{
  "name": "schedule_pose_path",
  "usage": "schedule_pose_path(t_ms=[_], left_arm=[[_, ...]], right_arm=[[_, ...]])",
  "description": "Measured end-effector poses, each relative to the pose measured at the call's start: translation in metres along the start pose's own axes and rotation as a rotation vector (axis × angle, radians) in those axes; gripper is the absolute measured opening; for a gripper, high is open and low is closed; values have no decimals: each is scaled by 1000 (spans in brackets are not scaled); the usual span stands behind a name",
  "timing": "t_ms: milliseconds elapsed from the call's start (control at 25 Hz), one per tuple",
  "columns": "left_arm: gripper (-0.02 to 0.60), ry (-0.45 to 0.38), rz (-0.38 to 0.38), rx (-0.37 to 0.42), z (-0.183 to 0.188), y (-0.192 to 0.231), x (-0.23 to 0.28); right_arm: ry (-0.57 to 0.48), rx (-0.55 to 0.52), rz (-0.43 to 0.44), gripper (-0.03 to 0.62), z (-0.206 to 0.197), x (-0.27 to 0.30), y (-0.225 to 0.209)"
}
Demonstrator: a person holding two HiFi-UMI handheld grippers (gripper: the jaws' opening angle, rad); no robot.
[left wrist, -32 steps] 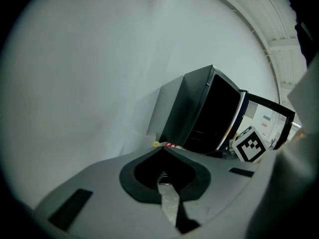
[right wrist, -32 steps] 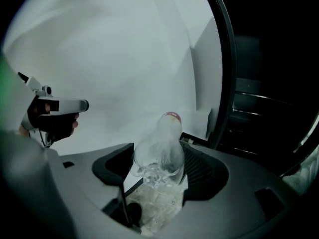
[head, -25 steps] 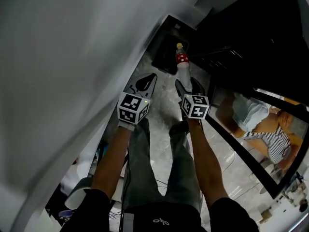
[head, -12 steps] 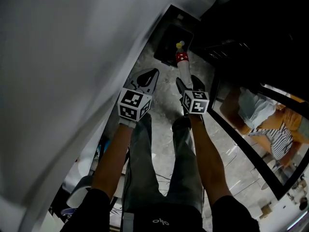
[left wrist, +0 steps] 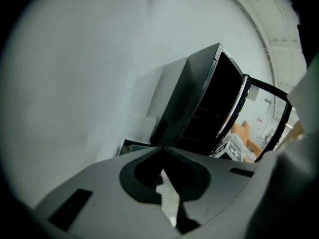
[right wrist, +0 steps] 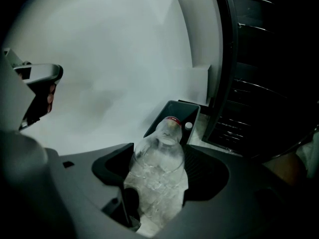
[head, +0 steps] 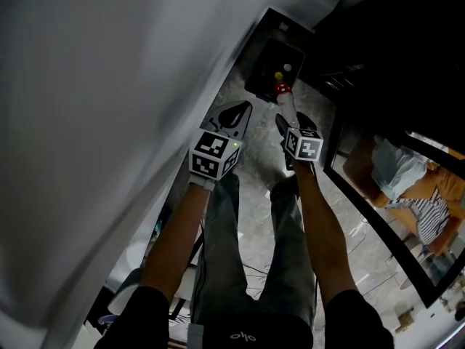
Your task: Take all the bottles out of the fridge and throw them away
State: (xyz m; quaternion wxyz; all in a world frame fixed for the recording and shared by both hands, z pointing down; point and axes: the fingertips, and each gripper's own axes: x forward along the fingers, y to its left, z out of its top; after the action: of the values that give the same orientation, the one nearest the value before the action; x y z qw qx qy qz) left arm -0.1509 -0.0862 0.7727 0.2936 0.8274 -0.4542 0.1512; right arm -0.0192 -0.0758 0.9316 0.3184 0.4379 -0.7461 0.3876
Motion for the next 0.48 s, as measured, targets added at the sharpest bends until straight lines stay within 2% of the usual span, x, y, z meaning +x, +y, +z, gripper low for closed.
schedule_pose_path(t_ms=[200, 480], left_arm=[[3, 12, -5, 3, 2, 5, 10], [3, 8, -12, -9, 5, 1, 17]], right_arm=[[14, 9, -9, 319, -6, 15, -5], [7, 4, -2, 319, 6, 18, -9]])
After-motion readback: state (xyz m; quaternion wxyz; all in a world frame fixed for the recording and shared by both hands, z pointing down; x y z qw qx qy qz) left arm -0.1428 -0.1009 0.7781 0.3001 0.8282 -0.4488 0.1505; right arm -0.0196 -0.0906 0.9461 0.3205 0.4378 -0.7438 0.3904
